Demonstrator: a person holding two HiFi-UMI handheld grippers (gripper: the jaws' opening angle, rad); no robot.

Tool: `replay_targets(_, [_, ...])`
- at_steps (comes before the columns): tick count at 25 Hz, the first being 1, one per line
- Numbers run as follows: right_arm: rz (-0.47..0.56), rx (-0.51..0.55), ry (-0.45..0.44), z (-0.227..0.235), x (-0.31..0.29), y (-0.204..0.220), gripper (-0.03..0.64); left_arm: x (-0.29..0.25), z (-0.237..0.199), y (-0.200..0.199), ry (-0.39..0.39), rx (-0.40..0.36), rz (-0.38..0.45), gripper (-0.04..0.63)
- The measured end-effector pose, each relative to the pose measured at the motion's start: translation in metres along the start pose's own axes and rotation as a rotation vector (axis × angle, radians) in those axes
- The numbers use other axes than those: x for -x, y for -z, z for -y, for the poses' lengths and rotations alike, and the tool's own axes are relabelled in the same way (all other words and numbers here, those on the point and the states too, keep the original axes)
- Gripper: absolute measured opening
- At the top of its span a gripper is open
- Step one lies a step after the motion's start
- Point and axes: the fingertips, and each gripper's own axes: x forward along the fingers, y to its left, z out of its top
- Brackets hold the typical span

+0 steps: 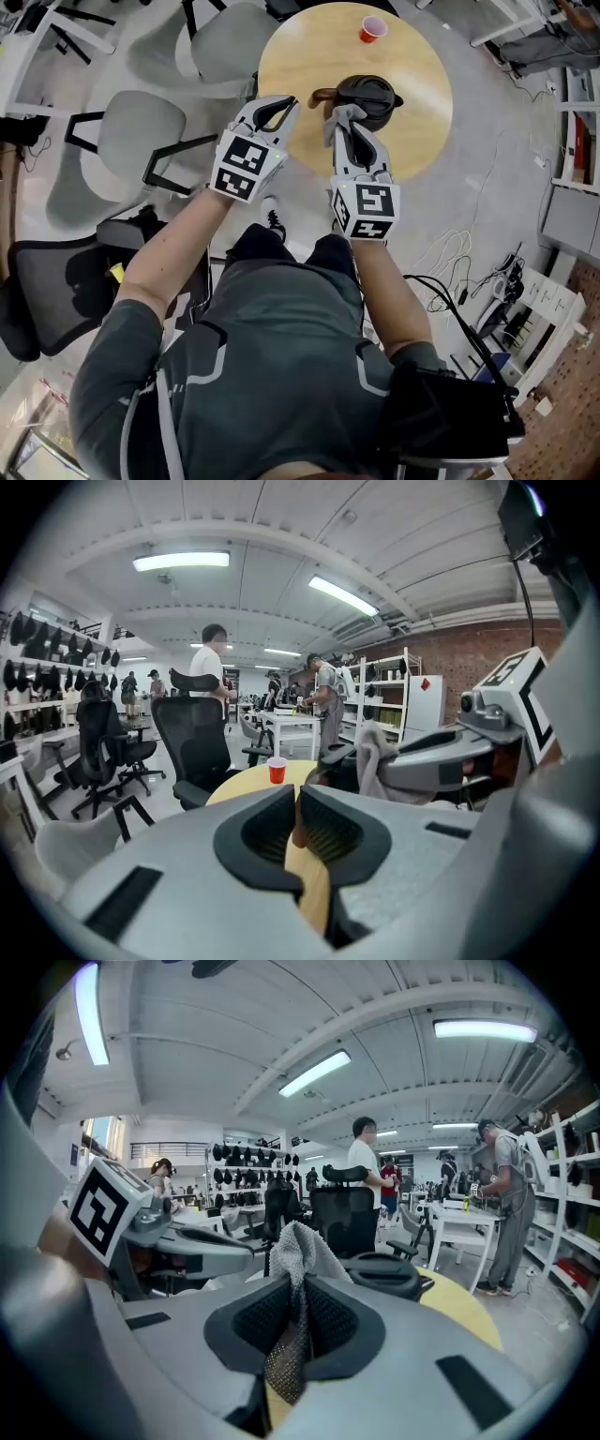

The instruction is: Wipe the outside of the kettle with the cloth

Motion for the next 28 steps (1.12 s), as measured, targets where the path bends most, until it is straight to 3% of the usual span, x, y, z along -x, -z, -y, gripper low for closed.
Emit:
replay_targets(8, [-0.021,-0.008,0.042,-0.012,-0.055,0.059,0.052,-0.030,-0.011,0.035,-0.036,-0.002,-0.014,0.011])
replay_targets(15, [0.041,-0.046,0.156,-0.006,-0.079,0.063,0.051,-0.044,-0.010,0.049,-0.032,-0.018,-0.014,0.011])
replay_targets(28, [0.098,-0.121,0.263,0.011,-0.075,0.071,0.051,-0.053,-0.003,0.058,-0.011,0.006,-0.003,0.011])
